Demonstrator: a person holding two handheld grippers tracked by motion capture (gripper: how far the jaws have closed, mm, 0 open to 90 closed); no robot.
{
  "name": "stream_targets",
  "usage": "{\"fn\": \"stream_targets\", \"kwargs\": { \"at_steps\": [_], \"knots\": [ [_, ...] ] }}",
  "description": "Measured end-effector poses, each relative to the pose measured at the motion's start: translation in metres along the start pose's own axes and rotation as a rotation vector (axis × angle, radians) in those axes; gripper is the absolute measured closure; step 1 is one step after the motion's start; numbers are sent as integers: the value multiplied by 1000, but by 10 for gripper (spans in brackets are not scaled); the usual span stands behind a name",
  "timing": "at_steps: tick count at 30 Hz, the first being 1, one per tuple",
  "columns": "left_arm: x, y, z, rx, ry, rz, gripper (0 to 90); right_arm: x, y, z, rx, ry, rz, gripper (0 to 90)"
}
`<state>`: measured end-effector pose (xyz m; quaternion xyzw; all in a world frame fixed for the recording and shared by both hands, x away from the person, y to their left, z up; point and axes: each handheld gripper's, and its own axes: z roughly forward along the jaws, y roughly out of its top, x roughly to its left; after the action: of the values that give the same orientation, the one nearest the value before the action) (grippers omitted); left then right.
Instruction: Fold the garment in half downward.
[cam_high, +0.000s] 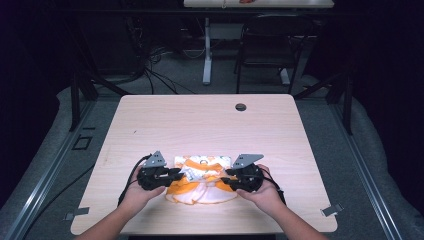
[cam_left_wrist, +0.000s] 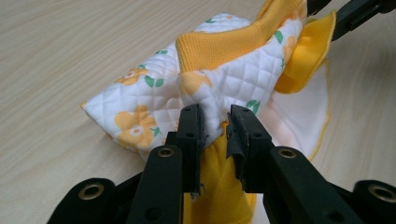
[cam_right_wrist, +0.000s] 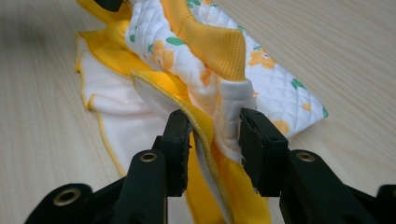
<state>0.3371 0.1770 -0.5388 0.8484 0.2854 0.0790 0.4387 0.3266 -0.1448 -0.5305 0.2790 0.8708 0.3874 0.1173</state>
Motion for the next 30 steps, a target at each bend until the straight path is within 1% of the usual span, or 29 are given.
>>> {"fn": "stream_targets", "kwargs": {
  "at_steps": [4,8,11,13,14,16,17,18,20,22,25,29,30],
  "knots": [
    [-6,-3,-6,-13,-19,-3,751,7,-5,-6,-8,10,-8,612],
    [-9,0,-16,-30,-29,-11,746,11,-8,-15,-27,27,0,585],
    [-8,7,-23,-42,-19,-11,734,10,-5,-22,-55,32,10,574],
    [-6,12,-26,-54,-7,-22,711,7,-2,-26,-73,28,19,579],
    [-5,15,-27,-61,0,-32,693,6,0,-28,-83,19,29,597],
    [-4,18,-27,-60,13,-38,705,3,4,-29,-89,6,42,690],
    [-3,20,-26,-53,17,-43,741,2,5,-28,-88,-6,46,746],
    [-3,20,-23,-42,11,-54,775,1,7,-27,-84,-10,49,808],
    [-5,18,-18,-28,7,-59,853,0,8,-23,-77,1,51,879],
    [-10,14,-12,-8,1,-59,894,2,8,-19,-67,11,40,897],
    [-14,9,-7,10,-15,-66,897,9,7,-11,-50,22,21,898],
    [-18,4,-7,10,-35,-78,899,15,8,-6,-41,39,11,895],
    [-19,3,-7,11,-38,-77,899,16,7,-4,-47,49,18,895]
  ]
}}
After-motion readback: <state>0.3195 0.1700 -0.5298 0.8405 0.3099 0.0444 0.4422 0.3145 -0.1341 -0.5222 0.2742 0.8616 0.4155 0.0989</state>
